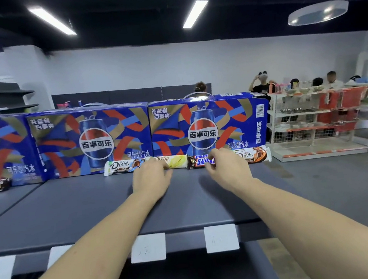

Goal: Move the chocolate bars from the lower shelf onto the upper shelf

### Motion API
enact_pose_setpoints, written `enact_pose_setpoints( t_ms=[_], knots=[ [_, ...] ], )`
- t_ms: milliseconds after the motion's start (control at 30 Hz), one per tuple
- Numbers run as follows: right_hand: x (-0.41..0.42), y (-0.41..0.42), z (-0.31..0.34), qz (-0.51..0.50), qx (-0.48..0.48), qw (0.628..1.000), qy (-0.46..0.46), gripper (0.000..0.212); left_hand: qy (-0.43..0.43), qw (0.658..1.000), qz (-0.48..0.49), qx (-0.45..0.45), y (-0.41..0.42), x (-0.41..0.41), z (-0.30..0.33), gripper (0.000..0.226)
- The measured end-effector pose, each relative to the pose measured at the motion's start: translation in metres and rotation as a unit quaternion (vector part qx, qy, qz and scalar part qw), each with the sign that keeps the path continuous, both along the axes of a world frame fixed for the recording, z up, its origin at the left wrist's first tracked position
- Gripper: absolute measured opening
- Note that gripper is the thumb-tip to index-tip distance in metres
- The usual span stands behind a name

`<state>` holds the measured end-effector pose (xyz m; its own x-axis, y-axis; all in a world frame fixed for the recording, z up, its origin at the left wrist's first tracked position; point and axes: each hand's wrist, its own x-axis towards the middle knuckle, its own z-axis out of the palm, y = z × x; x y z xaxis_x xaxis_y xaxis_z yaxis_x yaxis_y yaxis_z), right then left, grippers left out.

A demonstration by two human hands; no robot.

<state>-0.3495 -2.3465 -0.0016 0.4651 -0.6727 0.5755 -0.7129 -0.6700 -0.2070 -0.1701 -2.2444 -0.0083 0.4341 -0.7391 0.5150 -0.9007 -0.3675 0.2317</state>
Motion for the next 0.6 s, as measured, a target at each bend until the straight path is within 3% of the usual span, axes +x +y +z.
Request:
enact_pose_setpoints(
  t_ms=[100,267,500,600],
  knots=[
    [0.0,0.022,-0.003,-0.007,-0.033,0.999,0.007,0.035,-0.005,1.0,0.008,0.0,0.024,-0.003,-0.002,0.036],
    [-0.001,0.07,-0.004,0.008,0.032,0.999,-0.014,0.043,0.005,0.999,0.036,0.012,0.069,-0.018,-0.001,0.042],
    [-0.003,0.167,-0.026,0.147,0.029,0.976,-0.158,0.031,0.048,0.995,0.079,-0.035,0.153,-0.059,-0.017,0.049],
    [0.001,0.211,-0.047,0.187,0.031,0.968,-0.163,0.03,0.063,0.991,0.102,-0.054,0.197,-0.072,-0.026,0.051]
  ],
)
